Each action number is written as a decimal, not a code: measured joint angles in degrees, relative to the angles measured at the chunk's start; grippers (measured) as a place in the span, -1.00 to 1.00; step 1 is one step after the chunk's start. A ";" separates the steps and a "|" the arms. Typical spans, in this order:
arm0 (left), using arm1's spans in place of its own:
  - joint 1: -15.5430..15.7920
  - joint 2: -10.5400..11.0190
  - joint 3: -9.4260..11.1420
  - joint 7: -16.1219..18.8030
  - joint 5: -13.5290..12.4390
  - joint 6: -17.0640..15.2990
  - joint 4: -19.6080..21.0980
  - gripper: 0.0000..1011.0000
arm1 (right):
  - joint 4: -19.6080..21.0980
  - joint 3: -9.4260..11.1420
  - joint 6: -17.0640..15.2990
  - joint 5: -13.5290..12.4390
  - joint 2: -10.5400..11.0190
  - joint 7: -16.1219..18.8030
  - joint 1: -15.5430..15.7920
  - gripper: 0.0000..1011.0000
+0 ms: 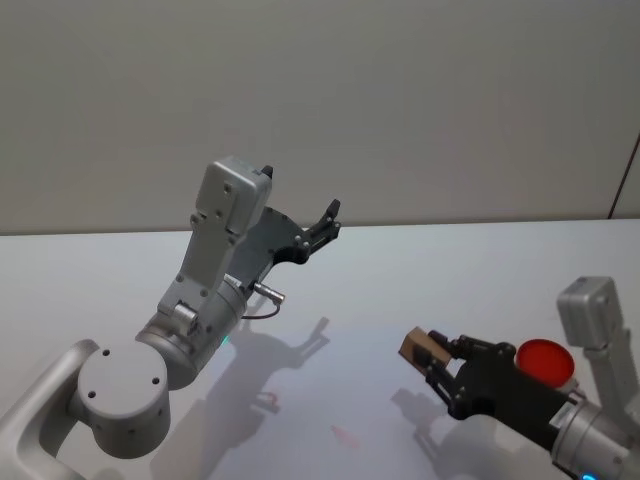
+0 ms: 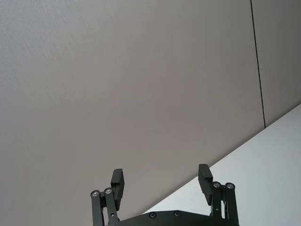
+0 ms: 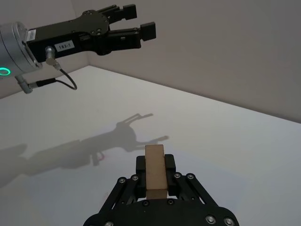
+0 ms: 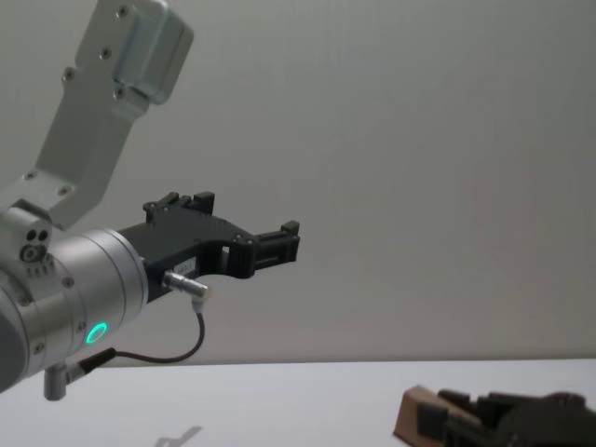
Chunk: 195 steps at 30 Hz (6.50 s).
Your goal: Use the one hand to pick up the stamp and affix it onto the A4 paper.
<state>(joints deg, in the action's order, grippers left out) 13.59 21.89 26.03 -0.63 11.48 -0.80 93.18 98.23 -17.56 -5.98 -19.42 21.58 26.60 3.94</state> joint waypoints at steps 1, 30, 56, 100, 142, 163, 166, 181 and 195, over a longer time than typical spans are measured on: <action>0.00 0.00 0.00 0.00 0.00 0.00 0.00 0.98 | 0.09 0.11 0.07 -0.22 0.08 -0.03 -0.04 -0.57; 0.00 0.00 0.00 0.00 0.00 0.00 0.00 0.98 | -2.43 6.21 4.51 -2.77 7.66 -2.71 1.87 -0.57; 0.00 0.00 0.00 0.00 0.00 0.00 0.00 0.98 | -8.22 7.64 7.40 -0.19 9.43 -5.43 2.40 -0.57; 0.00 0.00 0.00 0.00 0.00 0.00 0.00 0.98 | -14.04 5.58 9.98 3.32 5.67 -6.83 -0.91 -0.57; 0.00 0.00 0.00 0.00 0.00 0.00 0.00 0.98 | -16.77 4.82 9.47 5.30 4.17 -6.57 -2.66 -0.57; 0.00 0.00 0.00 0.00 0.00 0.00 -0.01 0.98 | -16.87 4.87 9.15 5.21 4.05 -6.79 -2.57 -0.28; 0.00 0.00 0.00 0.00 0.00 0.00 -0.01 0.98 | -16.81 4.91 9.24 5.07 4.04 -6.85 -2.57 -0.07; 0.00 0.00 0.00 0.00 0.00 0.00 0.00 0.98 | -15.89 5.17 9.84 3.83 4.07 -6.96 -2.38 0.84; 0.00 0.00 0.00 0.00 0.00 0.00 0.00 0.98 | -11.78 5.67 9.85 0.67 4.19 -7.29 -1.83 0.98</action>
<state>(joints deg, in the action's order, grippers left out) 13.59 21.89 26.02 -0.63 11.48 -0.80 93.17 86.45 -11.90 3.87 -18.76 25.77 19.30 2.11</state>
